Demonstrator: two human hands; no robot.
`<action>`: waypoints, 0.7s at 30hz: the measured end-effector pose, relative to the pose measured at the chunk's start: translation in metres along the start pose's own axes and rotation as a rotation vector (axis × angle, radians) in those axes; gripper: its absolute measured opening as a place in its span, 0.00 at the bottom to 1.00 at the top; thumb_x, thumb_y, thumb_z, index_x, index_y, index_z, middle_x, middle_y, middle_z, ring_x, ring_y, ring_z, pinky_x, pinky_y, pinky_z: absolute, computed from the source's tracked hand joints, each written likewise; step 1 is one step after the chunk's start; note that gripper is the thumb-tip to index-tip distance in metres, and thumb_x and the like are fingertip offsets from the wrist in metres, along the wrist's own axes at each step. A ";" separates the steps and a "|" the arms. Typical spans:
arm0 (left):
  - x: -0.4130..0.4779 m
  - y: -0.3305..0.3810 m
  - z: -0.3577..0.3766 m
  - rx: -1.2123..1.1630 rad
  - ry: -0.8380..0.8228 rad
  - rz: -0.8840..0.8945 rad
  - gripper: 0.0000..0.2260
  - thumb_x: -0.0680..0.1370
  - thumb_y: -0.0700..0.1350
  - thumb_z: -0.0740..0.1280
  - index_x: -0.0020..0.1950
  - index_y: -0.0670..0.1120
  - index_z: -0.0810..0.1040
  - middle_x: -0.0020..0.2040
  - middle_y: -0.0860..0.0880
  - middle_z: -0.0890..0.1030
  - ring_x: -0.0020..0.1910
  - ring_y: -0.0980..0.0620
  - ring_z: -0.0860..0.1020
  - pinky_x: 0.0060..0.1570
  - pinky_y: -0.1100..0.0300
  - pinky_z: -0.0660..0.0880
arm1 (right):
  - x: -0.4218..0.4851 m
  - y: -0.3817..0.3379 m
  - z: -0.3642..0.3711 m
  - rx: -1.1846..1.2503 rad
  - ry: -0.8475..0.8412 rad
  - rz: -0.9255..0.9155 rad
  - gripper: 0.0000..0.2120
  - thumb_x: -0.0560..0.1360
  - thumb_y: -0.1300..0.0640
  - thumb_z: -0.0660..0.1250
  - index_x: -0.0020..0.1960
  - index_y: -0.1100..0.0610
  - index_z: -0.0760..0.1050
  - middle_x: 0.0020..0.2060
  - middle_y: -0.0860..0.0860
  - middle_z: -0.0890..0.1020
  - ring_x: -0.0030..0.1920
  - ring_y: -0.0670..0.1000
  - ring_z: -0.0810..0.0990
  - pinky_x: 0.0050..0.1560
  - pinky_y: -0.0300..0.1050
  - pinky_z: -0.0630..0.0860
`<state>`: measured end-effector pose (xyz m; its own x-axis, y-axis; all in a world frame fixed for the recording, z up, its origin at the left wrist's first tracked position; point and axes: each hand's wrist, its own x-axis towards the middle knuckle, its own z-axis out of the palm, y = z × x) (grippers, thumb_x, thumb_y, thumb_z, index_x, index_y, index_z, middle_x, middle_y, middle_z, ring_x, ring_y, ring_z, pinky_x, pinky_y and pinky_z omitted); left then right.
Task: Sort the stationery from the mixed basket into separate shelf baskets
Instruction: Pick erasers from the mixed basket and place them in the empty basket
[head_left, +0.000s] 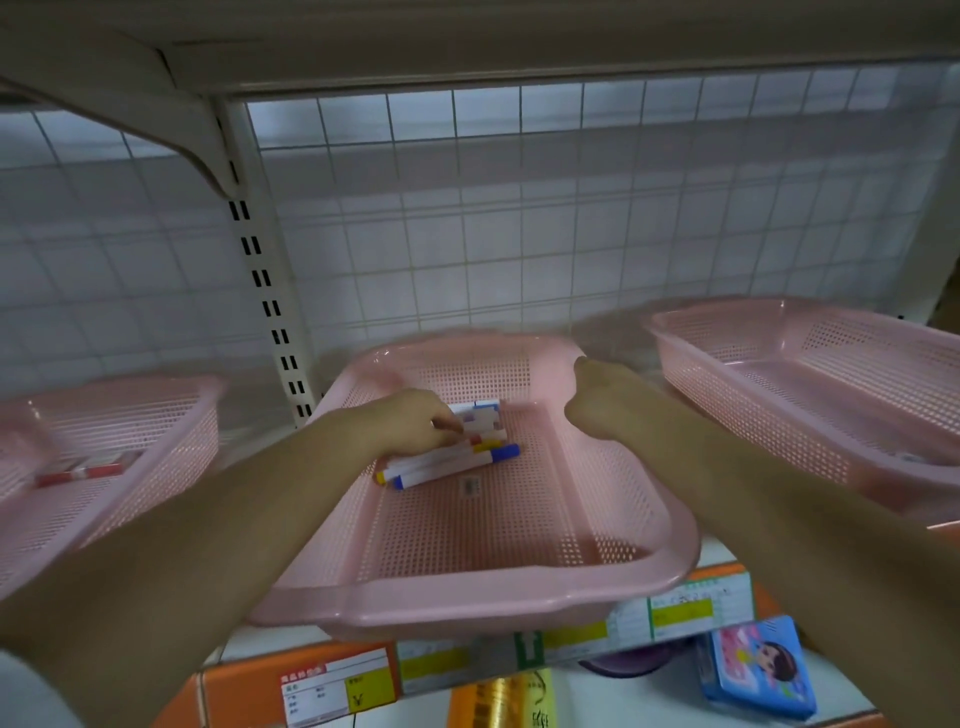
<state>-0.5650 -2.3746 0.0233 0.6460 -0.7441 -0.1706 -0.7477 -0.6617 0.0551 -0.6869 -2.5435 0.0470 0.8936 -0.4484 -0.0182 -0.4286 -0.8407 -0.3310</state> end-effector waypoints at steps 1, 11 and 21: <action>0.000 0.001 0.001 0.051 -0.016 0.008 0.15 0.81 0.50 0.58 0.65 0.50 0.76 0.59 0.46 0.77 0.54 0.49 0.74 0.49 0.60 0.68 | 0.000 0.000 0.000 0.007 -0.001 0.001 0.17 0.76 0.65 0.57 0.64 0.63 0.65 0.61 0.59 0.73 0.58 0.56 0.75 0.44 0.41 0.68; 0.003 0.001 0.004 0.233 0.040 0.098 0.14 0.78 0.56 0.58 0.59 0.57 0.78 0.49 0.50 0.76 0.46 0.51 0.74 0.47 0.53 0.74 | 0.001 0.000 0.000 0.028 0.010 0.002 0.16 0.75 0.67 0.57 0.62 0.63 0.67 0.57 0.58 0.75 0.45 0.52 0.71 0.28 0.38 0.62; 0.000 0.007 0.003 0.298 0.050 0.169 0.19 0.79 0.49 0.60 0.69 0.63 0.66 0.61 0.47 0.75 0.54 0.47 0.74 0.49 0.59 0.69 | -0.001 -0.001 -0.001 0.021 0.010 0.019 0.15 0.76 0.66 0.57 0.63 0.63 0.66 0.59 0.59 0.73 0.45 0.52 0.70 0.27 0.38 0.61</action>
<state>-0.5704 -2.3791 0.0202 0.5100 -0.8495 -0.1349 -0.8523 -0.4778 -0.2128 -0.6871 -2.5427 0.0483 0.8841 -0.4671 -0.0153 -0.4423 -0.8257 -0.3501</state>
